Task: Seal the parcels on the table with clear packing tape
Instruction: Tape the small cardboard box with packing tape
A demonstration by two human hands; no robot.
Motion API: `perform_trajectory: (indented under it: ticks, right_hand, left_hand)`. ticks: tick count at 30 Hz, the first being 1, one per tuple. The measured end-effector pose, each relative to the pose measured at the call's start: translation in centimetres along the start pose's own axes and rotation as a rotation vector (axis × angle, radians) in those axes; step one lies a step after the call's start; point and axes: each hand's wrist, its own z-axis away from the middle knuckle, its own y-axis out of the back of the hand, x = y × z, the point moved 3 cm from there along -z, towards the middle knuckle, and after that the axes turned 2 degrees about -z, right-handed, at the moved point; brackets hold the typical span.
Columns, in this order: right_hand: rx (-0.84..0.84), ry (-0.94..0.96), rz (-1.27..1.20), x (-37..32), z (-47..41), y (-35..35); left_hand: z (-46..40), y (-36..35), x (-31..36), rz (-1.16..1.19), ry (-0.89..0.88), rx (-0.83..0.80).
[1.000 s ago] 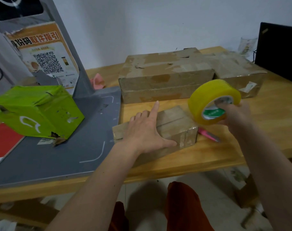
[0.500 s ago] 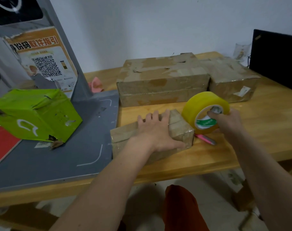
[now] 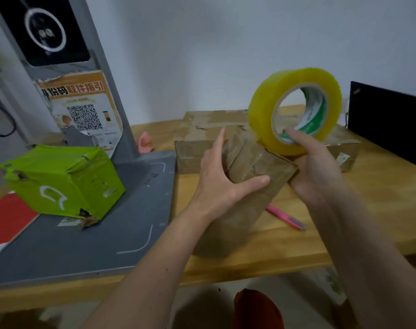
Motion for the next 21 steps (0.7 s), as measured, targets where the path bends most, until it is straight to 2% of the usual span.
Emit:
perform_trajectory:
  ticks: [4,8,13,17,21]
  right_hand:
    - [0.067,0.054,0.097,-0.3,0.7,-3.8]
    - [-0.001,0.128,0.243,0.5,1.7,-6.7]
    - [-0.102,0.214,0.451,1.1,1.9,-8.3]
    - [-0.097,0.254,0.680,0.5,1.5,-8.8]
    - [-0.080,0.252,0.660,0.0,1.0,-8.2]
  left_hand:
    - [0.4,0.4,0.5,0.044,-0.009,0.040]
    - [-0.2,2.5,1.6,0.153,-0.061,0.131]
    - [-0.6,5.0,0.7,0.156,-0.055,0.096]
    - [-0.4,5.8,-0.2,0.153,-0.028,0.087]
    - [0.1,6.0,-0.2,0.098,-0.002,0.086]
